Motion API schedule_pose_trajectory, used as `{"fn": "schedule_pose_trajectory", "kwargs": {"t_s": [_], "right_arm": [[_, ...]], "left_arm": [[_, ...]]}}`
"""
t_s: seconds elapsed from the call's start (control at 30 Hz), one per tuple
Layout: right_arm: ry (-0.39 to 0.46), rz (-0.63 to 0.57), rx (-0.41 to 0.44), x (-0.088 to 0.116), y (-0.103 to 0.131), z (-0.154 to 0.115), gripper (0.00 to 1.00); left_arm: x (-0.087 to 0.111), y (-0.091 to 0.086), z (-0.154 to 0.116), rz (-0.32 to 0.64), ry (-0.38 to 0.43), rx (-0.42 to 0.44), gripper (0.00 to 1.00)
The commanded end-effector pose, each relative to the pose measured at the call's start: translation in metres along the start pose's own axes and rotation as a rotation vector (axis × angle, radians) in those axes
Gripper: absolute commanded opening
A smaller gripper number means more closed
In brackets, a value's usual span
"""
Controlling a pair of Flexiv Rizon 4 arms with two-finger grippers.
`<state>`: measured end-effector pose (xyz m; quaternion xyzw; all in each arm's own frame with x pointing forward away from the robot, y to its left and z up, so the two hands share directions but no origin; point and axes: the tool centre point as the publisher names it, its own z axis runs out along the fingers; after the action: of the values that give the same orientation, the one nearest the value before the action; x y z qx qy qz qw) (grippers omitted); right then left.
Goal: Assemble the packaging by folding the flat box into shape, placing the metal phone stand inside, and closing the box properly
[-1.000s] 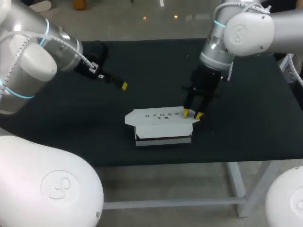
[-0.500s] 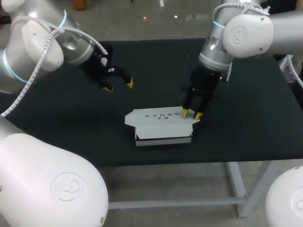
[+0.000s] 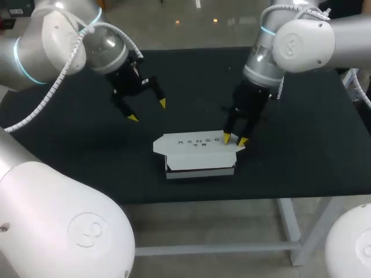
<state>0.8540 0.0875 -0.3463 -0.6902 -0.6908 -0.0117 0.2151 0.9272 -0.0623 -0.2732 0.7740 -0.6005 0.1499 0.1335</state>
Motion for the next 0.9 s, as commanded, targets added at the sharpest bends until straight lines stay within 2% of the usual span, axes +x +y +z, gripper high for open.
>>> {"fn": "schedule_pose_trajectory", "kwargs": {"t_s": [0.03, 0.07, 0.1, 0.13, 0.2, 0.33, 0.4, 0.47, 0.53, 0.7, 0.9], "right_arm": [[-0.001, 0.000, -0.005, 0.002, -0.001, -0.001, 0.41], [-0.001, 0.000, -0.006, 0.002, -0.001, 0.000, 0.41], [0.000, -0.001, -0.006, 0.003, -0.001, 0.000, 0.41], [0.001, -0.002, -0.007, 0.003, -0.001, 0.001, 0.41], [0.001, -0.003, -0.007, 0.003, 0.000, 0.003, 0.41], [0.000, -0.003, -0.008, 0.003, 0.000, 0.003, 0.41], [-0.001, -0.004, -0.011, 0.002, 0.000, 0.003, 0.41], [-0.001, -0.006, -0.015, 0.002, 0.000, 0.003, 0.41], [0.003, -0.008, -0.019, 0.001, 0.000, 0.004, 0.41], [0.008, -0.012, -0.026, 0.000, -0.001, 0.005, 0.41], [0.009, -0.012, -0.030, 0.000, -0.003, 0.006, 0.41]], "left_arm": [[0.025, -0.007, 0.012, -0.135, -0.225, -0.043, 1.00], [0.028, -0.005, 0.015, -0.136, -0.232, -0.055, 1.00], [0.029, -0.003, 0.018, -0.142, -0.239, -0.054, 0.91], [0.029, 0.000, 0.021, -0.124, -0.247, -0.068, 0.52], [0.027, 0.005, 0.024, -0.080, -0.261, -0.081, 0.44], [0.023, 0.011, 0.031, -0.064, -0.309, -0.131, 0.44], [0.024, 0.014, 0.035, -0.104, -0.324, -0.142, 0.40], [0.024, 0.020, 0.040, -0.102, -0.339, -0.140, 0.33], [0.024, 0.027, 0.045, -0.102, -0.358, -0.119, 0.32], [0.016, 0.039, 0.055, -0.086, -0.336, -0.070, 0.35], [0.005, 0.045, 0.061, -0.070, -0.294, -0.081, 0.37]]}}
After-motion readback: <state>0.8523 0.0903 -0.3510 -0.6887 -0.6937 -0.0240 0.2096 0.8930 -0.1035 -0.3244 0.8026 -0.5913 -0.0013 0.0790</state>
